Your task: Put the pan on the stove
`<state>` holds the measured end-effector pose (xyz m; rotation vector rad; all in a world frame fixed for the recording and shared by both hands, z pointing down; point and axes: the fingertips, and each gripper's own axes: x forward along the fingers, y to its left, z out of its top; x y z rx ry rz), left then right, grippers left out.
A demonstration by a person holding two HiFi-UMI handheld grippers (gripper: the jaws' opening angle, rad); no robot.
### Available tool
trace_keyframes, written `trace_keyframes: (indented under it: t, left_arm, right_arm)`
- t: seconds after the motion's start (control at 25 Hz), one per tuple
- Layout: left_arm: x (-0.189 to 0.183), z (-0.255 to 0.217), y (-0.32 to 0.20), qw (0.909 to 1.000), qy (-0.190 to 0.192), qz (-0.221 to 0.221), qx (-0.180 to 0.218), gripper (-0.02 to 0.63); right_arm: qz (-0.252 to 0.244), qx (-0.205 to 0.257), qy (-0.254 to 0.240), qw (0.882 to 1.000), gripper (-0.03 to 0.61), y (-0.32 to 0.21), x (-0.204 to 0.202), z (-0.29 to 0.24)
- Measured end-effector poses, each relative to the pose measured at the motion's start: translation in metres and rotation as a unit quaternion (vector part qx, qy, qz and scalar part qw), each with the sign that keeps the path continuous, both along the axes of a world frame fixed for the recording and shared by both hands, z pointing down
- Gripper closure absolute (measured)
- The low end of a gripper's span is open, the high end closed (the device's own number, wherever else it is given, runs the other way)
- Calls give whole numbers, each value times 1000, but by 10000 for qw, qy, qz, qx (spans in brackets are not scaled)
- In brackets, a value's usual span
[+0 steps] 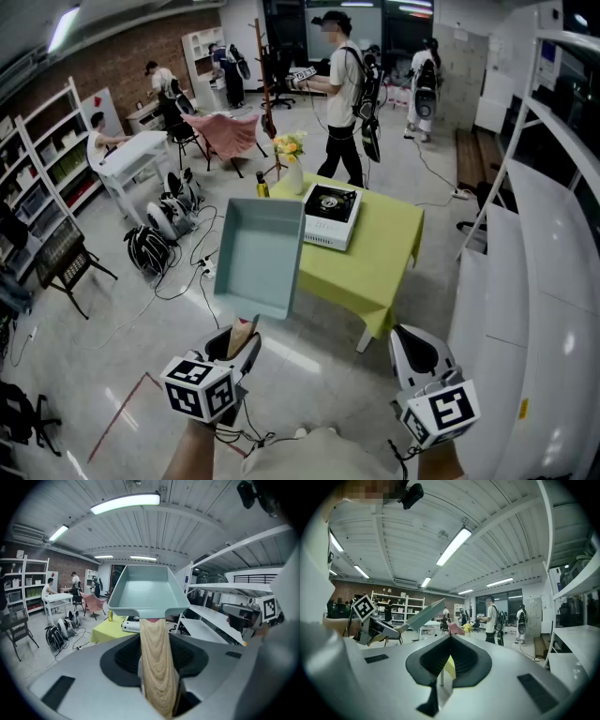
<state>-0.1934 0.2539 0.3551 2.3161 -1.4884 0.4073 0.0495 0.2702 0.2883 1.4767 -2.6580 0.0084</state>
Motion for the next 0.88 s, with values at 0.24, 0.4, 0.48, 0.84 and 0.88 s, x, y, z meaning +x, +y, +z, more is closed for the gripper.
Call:
trace_keyframes:
  t: [0.24,0.4,0.48,0.84,0.88]
  left_arm:
    - [11,-1,2,10000,-35,31,-19,442]
    - [19,-1,4,10000,-63,30,-4,442]
    - [22,0,4,10000,-88,41,-11,442]
    - [39,6,6,9998,-96,141,-32,442]
    - [40,6,5,9999,-84,136,-25,442]
  right_arm:
    - [-44,30,-109,9999,572,2,11,6]
    - [-25,32,-182,9998,574,6,19,7]
    - [-18,23,-193,9998,572,8,23,8]
    - [-32,-47,-235,9997,572,9,33,19]
    - [-39,-49,-228,9997,572,9,34,20]
